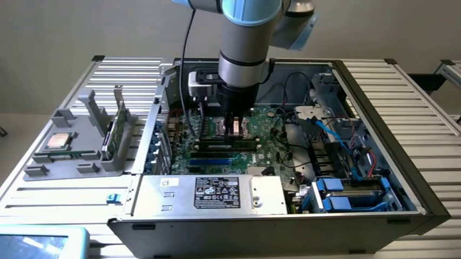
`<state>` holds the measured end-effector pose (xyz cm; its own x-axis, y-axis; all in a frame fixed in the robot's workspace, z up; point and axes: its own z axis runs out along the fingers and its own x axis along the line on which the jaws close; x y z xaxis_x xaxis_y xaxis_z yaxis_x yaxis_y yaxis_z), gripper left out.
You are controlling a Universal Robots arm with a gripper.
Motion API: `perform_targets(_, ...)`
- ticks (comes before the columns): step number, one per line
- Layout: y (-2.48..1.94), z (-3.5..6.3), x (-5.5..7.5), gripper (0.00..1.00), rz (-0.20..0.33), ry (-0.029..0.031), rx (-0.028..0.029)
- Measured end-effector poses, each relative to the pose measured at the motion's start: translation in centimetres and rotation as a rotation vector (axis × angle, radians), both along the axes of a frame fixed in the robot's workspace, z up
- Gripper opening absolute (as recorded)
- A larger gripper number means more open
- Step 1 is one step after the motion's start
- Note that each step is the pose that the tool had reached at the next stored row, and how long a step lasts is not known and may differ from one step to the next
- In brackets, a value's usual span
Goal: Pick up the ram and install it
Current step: 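Insert the ram into the slot, then press down the ram until it locks into place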
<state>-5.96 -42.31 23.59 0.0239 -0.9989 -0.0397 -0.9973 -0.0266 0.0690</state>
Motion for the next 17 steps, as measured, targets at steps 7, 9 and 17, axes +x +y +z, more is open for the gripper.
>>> perform_targets(7, 0.0, 0.72, 0.04, 0.09, 0.0, -0.0035, 0.001)
perform_targets(9, 0.0, 0.73, 0.12, 0.09, 0.0, -0.0087, 0.0031)
perform_targets(17, 0.0, 0.72, 0.18, 0.09, 0.0, -0.0216, 0.0104)
